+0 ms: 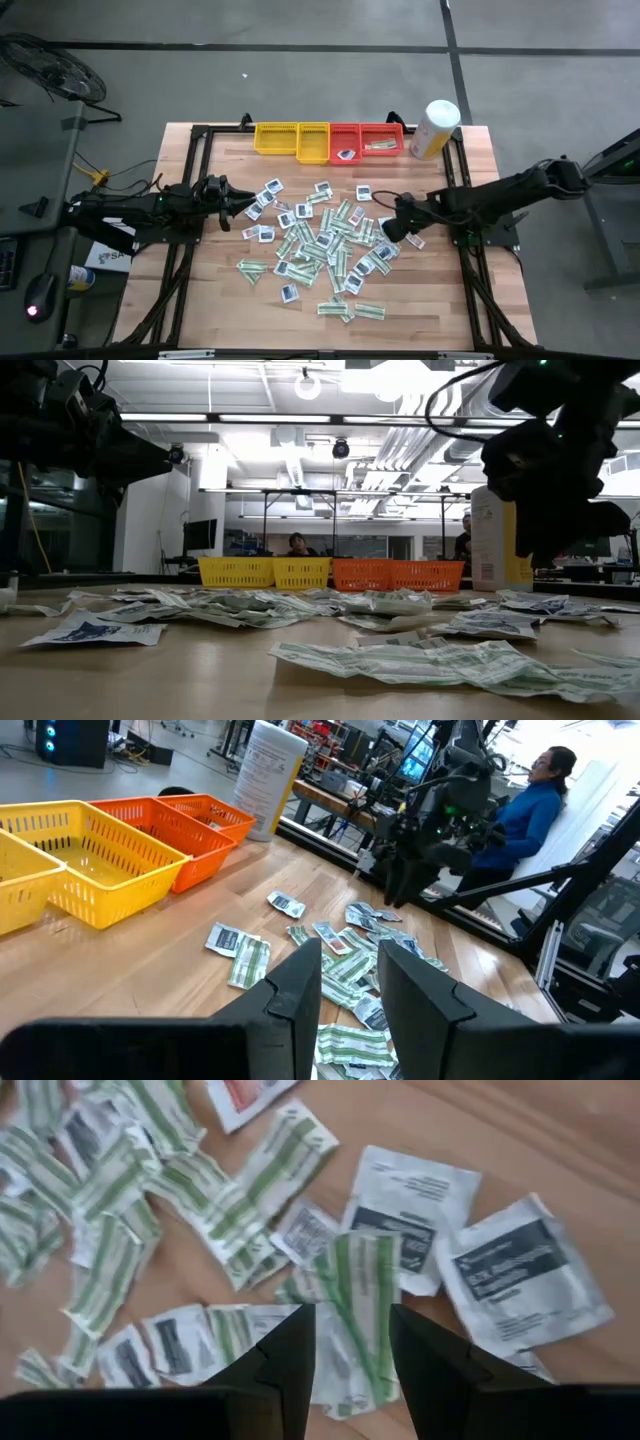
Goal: Pick & Place First Aid Supplies
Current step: Put the gray packet into the right yellow bin
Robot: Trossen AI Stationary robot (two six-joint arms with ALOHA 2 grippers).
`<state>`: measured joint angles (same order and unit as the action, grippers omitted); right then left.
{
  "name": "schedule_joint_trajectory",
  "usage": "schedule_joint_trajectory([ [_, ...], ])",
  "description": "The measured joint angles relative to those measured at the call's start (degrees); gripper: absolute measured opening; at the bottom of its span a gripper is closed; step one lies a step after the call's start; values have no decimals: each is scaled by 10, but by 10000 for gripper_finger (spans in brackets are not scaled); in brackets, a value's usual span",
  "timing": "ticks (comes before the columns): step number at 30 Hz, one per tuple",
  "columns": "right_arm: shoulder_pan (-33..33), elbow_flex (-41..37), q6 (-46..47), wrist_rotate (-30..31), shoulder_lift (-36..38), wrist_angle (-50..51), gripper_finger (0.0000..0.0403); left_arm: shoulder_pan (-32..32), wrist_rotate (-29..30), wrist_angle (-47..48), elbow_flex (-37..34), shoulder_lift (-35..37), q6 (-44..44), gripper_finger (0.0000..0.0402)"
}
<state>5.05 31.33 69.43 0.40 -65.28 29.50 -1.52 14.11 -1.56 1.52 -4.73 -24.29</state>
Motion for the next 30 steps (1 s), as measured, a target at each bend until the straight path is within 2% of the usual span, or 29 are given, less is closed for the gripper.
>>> schedule_joint_trajectory([
  [8, -60, 56, -193, -22, 0, 141, 123, 0, 0, 0, 0, 0, 0, 101],
  [14, -73, 72, -319, 15, -2, 200, 123, 0, 0, 0, 0, 0, 0, 101],
  [17, -73, 72, -355, 42, -15, 201, 123, 0, 0, 0, 0, 0, 0, 101],
  [22, -73, 72, -424, 54, -51, 202, 123, 0, 0, 0, 0, 0, 0, 101],
  [30, -73, 72, -410, 24, -98, 199, 123, 0, 0, 0, 0, 0, 0, 101],
])
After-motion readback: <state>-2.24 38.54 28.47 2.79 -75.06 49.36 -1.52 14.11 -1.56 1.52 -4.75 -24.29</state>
